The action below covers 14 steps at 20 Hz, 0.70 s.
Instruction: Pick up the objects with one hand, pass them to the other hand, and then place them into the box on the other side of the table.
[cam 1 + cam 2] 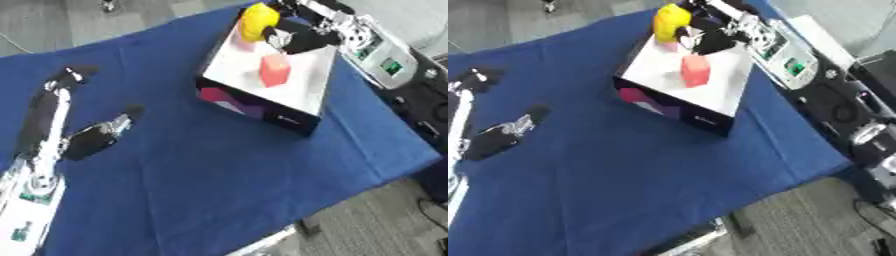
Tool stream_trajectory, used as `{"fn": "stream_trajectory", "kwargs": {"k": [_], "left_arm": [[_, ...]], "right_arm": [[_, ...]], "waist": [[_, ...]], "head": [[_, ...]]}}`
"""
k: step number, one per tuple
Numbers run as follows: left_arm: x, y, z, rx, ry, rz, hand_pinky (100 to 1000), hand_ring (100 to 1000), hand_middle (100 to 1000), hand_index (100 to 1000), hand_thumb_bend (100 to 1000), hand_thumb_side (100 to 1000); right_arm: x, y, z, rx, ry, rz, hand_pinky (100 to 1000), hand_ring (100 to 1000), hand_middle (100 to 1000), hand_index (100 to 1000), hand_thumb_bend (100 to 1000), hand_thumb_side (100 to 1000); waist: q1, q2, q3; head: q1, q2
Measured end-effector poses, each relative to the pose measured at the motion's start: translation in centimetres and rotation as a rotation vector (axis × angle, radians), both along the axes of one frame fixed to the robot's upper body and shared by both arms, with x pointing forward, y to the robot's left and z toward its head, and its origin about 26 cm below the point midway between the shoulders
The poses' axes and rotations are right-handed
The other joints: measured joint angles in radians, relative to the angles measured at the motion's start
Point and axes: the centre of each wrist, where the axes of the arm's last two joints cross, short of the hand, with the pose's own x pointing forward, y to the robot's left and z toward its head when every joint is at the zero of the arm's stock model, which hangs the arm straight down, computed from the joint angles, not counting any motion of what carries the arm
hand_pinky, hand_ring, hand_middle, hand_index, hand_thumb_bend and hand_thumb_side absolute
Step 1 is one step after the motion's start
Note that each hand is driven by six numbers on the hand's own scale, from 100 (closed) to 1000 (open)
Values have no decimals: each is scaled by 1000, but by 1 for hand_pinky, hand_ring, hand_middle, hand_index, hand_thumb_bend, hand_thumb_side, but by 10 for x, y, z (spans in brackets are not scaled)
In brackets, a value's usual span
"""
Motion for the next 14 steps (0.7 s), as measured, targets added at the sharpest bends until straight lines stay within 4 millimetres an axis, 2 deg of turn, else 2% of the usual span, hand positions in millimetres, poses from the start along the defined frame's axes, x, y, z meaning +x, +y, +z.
{"fn": "stream_trajectory", "kwargs": {"k": [1,3,5,7,9,12,14], "left_arm": [[0,0,0,0,0,0,789,775,759,846,648,742],[0,0,0,0,1,0,789,775,759,846,649,743],[0,0,0,0,1,0,790,776,759,845,650,743],[0,0,0,0,1,1,790,776,759,845,651,744],[0,0,0,0,2,1,790,776,759,845,653,743],[0,0,0,0,2,2,791,777,759,846,656,742],[0,0,0,0,2,2,790,777,759,846,659,740]], "right_arm": [[1,-2,-2,-12,3,-7,904,900,804,754,100,132],[1,-7,-6,-35,11,-23,904,938,890,837,100,138],[2,-10,-9,-58,17,-35,916,1000,1000,948,100,137],[3,-12,-11,-82,20,-37,944,1000,1000,1000,100,115],[3,-13,-12,-108,19,-27,970,1000,1000,1000,100,100],[3,-15,-11,-145,1,-15,991,1000,1000,1000,100,218],[2,-17,-11,-163,-15,-17,994,1000,1000,1000,100,218]], "waist": [[0,0,1],[0,0,1],[0,0,2],[0,0,3],[0,0,3],[0,0,3],[0,0,3]], "head": [[0,0],[0,0],[1,0],[1,0],[2,0],[3,0],[3,0]]}}
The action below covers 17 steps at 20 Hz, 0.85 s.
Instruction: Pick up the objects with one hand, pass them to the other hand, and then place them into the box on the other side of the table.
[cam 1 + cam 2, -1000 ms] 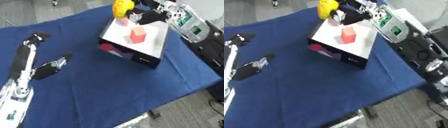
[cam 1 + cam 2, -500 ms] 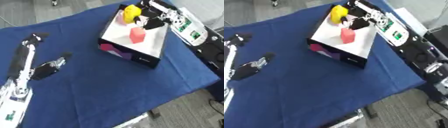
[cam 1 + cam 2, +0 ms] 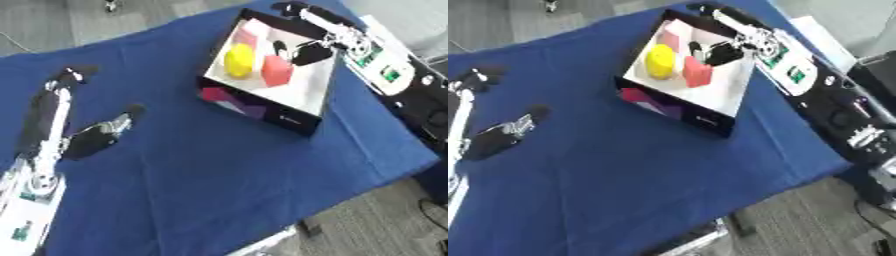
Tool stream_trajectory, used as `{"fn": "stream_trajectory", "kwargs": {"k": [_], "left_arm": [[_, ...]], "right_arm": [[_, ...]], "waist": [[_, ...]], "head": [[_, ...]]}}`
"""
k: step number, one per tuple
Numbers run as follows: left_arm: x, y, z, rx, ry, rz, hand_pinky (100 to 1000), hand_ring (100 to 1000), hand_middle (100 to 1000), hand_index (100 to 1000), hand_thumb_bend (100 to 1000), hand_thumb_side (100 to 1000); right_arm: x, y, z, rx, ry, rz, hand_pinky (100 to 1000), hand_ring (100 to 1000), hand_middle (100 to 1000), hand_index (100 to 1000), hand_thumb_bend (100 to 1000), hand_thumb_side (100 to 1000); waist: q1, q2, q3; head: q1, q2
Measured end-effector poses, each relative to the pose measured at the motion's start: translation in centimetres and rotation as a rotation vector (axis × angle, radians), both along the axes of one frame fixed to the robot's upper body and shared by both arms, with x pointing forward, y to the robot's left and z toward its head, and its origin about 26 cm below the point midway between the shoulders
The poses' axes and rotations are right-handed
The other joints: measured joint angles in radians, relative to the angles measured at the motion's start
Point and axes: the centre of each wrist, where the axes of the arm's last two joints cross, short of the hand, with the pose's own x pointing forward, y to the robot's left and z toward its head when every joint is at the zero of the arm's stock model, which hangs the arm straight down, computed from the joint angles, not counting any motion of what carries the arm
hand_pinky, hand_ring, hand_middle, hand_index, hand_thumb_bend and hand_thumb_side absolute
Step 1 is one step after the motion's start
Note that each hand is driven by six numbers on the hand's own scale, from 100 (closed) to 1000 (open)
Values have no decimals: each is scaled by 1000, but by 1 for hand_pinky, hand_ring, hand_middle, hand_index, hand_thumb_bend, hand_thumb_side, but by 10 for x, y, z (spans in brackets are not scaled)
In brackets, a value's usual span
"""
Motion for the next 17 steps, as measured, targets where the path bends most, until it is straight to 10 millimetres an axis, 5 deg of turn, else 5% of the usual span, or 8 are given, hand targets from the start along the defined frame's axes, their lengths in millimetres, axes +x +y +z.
{"fn": "stream_trajectory", "kwargs": {"k": [6,7,8,9,12,17], "left_arm": [[0,1,0,-2,1,4,790,776,760,845,639,738],[1,2,0,-3,1,7,789,777,761,847,615,723],[1,2,0,-5,2,12,790,778,764,849,419,757],[1,4,0,-9,5,20,790,779,769,852,476,702],[3,20,4,-49,7,64,779,783,793,857,203,745],[2,71,22,-197,21,170,772,790,838,839,100,700]], "right_arm": [[-1,-3,0,-5,-25,-10,988,1000,1000,1000,100,271],[-1,-4,1,20,-33,-15,988,1000,1000,1000,100,356],[-2,-4,1,62,-41,-18,990,1000,1000,1000,100,692],[-4,-4,3,119,-52,-15,991,1000,1000,1000,100,405],[-16,1,16,321,-103,43,998,1000,1000,1000,100,454],[-48,0,31,608,-120,157,979,1000,1000,1000,100,506]], "waist": [[0,0,0],[0,0,0],[0,0,0],[0,0,-1],[0,-1,-4],[0,-11,-6]], "head": [[9,0],[12,0],[17,0],[23,0],[61,0],[128,0]]}}
